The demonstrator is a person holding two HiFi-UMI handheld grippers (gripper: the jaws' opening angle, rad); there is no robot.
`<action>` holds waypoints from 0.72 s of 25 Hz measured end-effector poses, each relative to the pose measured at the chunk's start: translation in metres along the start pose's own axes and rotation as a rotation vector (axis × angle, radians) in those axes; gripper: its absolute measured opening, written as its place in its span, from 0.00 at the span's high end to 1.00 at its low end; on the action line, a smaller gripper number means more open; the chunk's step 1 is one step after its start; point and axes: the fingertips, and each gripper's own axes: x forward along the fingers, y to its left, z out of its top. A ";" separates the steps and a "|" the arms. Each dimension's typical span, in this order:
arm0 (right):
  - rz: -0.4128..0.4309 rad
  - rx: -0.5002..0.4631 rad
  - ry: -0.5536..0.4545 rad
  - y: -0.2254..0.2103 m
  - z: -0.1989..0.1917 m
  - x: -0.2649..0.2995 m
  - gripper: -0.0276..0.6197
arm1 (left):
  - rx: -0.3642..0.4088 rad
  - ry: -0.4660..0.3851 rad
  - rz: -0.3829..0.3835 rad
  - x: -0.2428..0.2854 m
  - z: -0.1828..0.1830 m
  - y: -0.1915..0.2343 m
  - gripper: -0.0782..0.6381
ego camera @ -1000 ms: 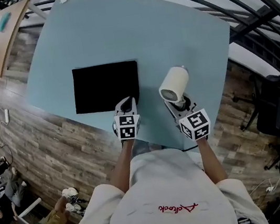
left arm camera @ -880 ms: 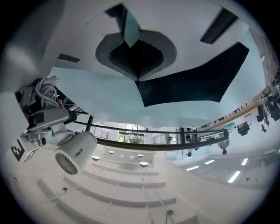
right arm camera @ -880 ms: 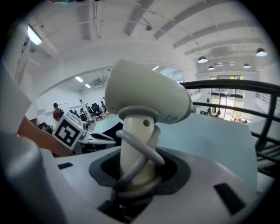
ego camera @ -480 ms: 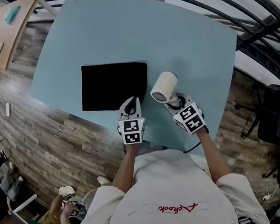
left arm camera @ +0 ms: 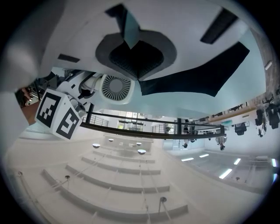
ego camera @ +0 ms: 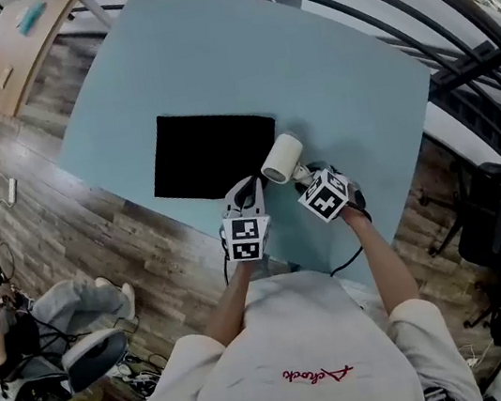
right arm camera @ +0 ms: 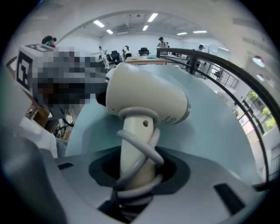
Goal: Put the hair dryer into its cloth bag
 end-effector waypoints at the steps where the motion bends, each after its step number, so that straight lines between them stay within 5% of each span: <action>1: -0.002 -0.026 0.023 0.000 0.000 0.002 0.68 | 0.000 -0.003 -0.004 0.000 0.001 -0.001 0.87; 18: 0.018 -0.264 0.252 0.007 -0.007 0.029 0.68 | 0.008 -0.014 -0.063 -0.001 -0.002 -0.011 0.87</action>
